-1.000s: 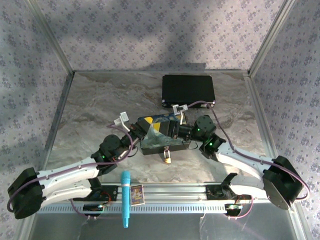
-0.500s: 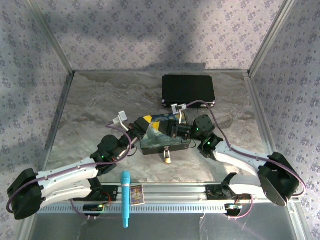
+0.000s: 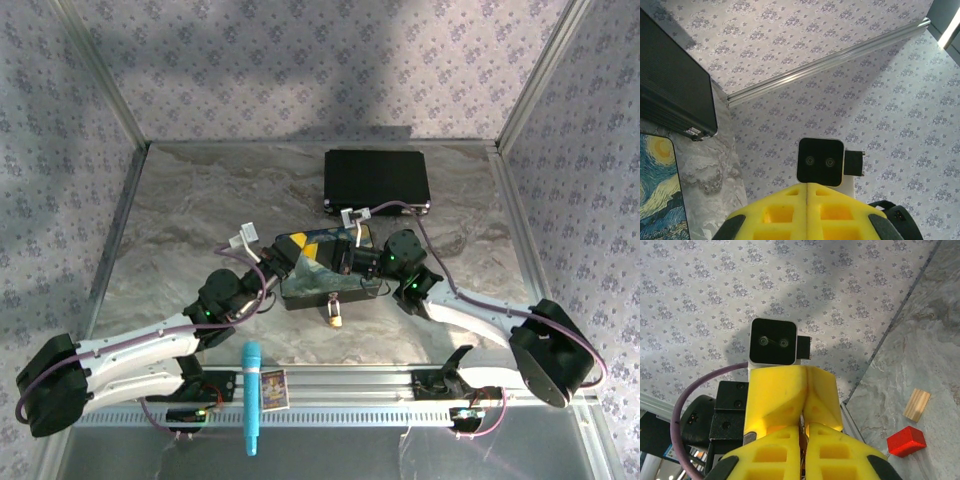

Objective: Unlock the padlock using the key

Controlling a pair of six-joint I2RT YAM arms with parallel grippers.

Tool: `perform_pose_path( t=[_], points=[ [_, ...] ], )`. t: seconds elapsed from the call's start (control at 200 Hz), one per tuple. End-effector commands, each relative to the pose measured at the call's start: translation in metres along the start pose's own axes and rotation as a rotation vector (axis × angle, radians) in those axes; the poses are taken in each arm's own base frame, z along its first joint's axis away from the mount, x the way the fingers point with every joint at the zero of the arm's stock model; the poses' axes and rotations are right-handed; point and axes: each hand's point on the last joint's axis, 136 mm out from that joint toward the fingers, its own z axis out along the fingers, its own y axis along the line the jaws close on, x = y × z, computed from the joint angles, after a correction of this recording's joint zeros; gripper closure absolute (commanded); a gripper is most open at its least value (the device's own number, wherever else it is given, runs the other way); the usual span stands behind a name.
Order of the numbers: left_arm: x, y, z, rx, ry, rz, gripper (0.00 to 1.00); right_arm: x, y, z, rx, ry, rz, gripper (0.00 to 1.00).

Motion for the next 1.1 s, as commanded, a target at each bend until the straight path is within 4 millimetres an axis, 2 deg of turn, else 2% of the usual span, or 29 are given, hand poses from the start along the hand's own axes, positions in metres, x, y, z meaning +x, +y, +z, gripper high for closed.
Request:
perform_pose_path(
  t=[0.0, 0.42, 0.695, 0.735, 0.829, 0.894, 0.934, 0.994, 1.094],
  points=[
    [-0.007, -0.014, -0.003, 0.041, -0.026, -0.026, 1.00, -0.005, 0.003, -0.004, -0.020, -0.027, -0.014, 0.98],
    [-0.010, 0.005, -0.005, -0.039, -0.044, -0.025, 1.00, -0.004, -0.006, -0.016, 0.017, -0.022, 0.010, 1.00],
    [-0.009, 0.007, -0.005, -0.051, -0.042, -0.024, 1.00, 0.000, -0.014, -0.021, 0.056, -0.006, 0.017, 1.00],
    [-0.009, 0.006, -0.004, -0.049, -0.040, -0.023, 0.87, 0.001, -0.018, -0.022, 0.067, -0.005, 0.023, 1.00],
    [-0.010, 0.005, -0.006, -0.056, -0.038, 0.000, 0.31, 0.006, -0.028, -0.028, 0.106, 0.004, 0.037, 1.00],
    [-0.008, 0.013, -0.008, -0.119, -0.019, 0.018, 0.12, 0.011, -0.035, -0.034, 0.141, 0.008, 0.037, 1.00],
    [-0.005, 0.024, -0.012, -0.192, 0.001, 0.039, 0.07, 0.013, -0.039, -0.038, 0.169, 0.009, 0.037, 1.00],
    [0.000, 0.042, -0.021, -0.317, 0.033, 0.087, 0.07, 0.018, -0.045, -0.046, 0.213, 0.016, 0.029, 1.00],
    [0.016, 0.064, -0.038, -0.487, 0.108, 0.218, 0.22, 0.030, -0.054, -0.060, 0.287, 0.051, 0.014, 1.00]
  ],
)
